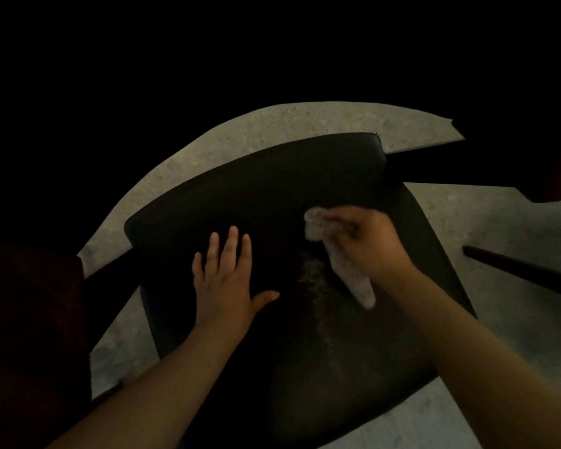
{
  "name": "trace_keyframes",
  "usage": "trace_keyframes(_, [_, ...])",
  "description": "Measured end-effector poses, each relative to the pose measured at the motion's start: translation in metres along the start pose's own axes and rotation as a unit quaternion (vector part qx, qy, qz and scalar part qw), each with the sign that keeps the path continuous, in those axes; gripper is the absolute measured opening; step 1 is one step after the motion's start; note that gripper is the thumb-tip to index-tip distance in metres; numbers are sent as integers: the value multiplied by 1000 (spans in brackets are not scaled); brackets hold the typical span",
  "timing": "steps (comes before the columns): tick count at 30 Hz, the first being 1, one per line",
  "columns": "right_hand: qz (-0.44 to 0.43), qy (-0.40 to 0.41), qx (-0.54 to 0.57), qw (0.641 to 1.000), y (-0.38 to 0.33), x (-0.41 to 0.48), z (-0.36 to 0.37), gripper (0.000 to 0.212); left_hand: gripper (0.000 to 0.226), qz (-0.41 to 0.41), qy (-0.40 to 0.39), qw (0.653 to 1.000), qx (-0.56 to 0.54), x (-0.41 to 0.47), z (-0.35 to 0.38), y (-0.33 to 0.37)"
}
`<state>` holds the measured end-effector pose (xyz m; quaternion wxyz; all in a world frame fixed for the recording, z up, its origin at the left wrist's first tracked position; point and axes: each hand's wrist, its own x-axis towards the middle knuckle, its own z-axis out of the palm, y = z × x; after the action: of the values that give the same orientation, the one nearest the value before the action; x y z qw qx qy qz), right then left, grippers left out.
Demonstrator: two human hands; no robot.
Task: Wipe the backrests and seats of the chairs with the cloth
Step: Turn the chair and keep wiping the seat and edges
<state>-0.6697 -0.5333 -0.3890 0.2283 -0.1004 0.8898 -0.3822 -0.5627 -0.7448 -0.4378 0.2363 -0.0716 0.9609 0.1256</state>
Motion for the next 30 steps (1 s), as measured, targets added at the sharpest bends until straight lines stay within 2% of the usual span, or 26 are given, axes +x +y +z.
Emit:
trace_keyframes(2, [-9, 74, -19, 997, -3, 33, -6, 32, 103, 3, 4, 1000, 10, -1, 1, 0])
trace_keyframes(4, [2, 101, -15, 995, -6, 66, -4, 34, 103, 7, 5, 1000, 21, -2, 1, -1])
trace_keyframes(8, [27, 52, 38, 998, -8, 78, 25, 31, 104, 3, 4, 1000, 26, -1, 1, -1])
trace_keyframes(12, [-33, -39, 74, 996, 13, 16, 38, 25, 104, 0, -4, 1000, 17, 0, 0, -1])
trace_keyframes(15, [2, -95, 113, 989, 19, -13, 28, 25, 104, 3, -12, 1000, 9, 0, -1, 0])
trace_keyframes(17, [27, -68, 163, 984, 13, -3, 18, 25, 104, 2, -12, 1000, 9, -1, -2, 0])
trace_keyframes(19, [3, 1, 183, 983, -2, 23, 9, 25, 104, 0, -10, 1000, 15, -1, -2, 0])
trace_keyframes(22, [-31, 52, 122, 991, -25, 78, 2, 25, 104, 1, -8, 1000, 25, -2, -1, 1])
trace_keyframes(25, [-51, 56, -37, 996, -25, 126, 9, 28, 104, -1, 0, 1000, 24, -2, 0, 1])
trace_keyframes(27, [-32, 39, -155, 987, -15, 141, 21, 40, 103, -1, -4, 999, 33, -1, 2, 1])
trace_keyframes(30, [-47, 58, -179, 981, -2, 134, 37, 44, 103, -5, -8, 999, 39, -1, 3, 1])
